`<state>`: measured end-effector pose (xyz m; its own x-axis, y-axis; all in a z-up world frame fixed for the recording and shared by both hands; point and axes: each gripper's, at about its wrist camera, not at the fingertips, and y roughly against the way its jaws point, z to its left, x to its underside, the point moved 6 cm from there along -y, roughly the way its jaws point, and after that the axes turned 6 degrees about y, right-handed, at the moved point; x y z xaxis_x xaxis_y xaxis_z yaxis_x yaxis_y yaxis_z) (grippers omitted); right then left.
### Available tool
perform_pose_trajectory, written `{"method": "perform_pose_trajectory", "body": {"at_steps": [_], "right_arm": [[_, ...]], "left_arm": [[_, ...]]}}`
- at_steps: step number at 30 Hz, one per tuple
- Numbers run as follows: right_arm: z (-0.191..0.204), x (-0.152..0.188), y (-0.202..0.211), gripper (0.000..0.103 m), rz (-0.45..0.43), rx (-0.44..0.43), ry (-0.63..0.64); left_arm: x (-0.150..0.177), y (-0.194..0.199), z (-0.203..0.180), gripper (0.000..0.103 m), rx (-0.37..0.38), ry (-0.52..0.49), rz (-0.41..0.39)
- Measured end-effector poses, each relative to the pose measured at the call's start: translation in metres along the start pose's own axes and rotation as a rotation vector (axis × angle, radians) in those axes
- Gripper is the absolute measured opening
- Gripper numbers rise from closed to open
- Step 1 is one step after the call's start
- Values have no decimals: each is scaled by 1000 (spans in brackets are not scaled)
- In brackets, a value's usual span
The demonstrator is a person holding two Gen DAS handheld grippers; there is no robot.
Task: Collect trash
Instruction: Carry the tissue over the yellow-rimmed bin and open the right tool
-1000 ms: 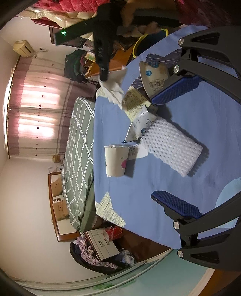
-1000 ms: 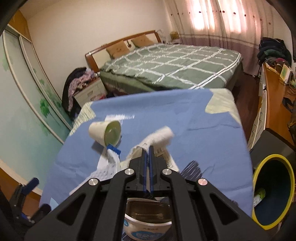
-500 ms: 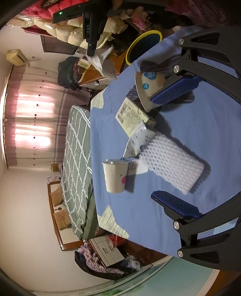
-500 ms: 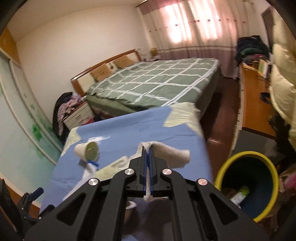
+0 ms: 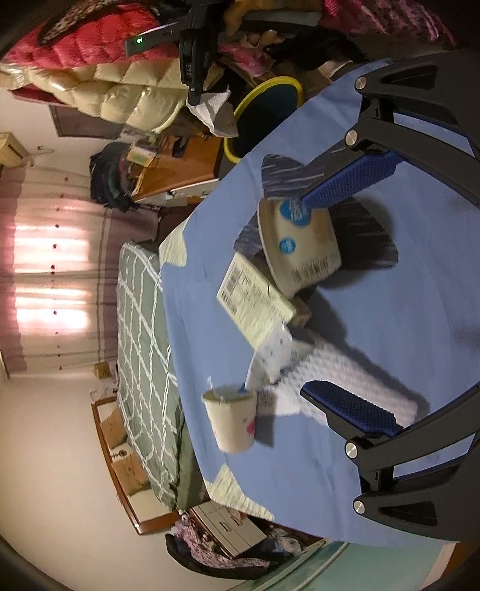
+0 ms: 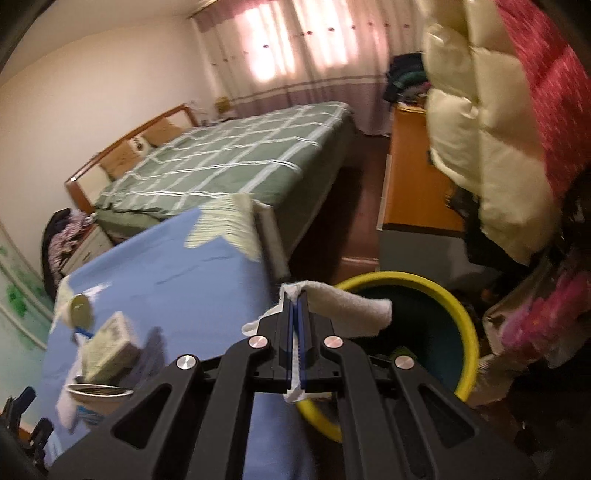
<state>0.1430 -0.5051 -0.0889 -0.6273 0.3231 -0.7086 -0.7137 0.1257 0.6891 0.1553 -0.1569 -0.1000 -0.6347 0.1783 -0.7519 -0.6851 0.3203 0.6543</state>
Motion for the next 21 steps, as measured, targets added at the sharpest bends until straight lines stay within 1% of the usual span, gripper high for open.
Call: {"method": "perform_pose_trajectory", "body": {"at_steps": [6,8,10,16,21], "right_arm": [[-29,15,-20,2,50,73,-27],[-36,19,-25,7,54,89,-40],[-43,23,-26,9,55,97,-52],[-52,30,-25,9,48,107,-66],[-51,30,-24,9,44,92,-78]], "left_arm": [[5,-16,-21,93,14,-28,39],[6,-21,-27,93,17,-37,50],[8,-27,-31,93,19,-47,62],[16,-50,-40,93,9,-56,108],[19,-65,-39,93,-9,-56,130]]}}
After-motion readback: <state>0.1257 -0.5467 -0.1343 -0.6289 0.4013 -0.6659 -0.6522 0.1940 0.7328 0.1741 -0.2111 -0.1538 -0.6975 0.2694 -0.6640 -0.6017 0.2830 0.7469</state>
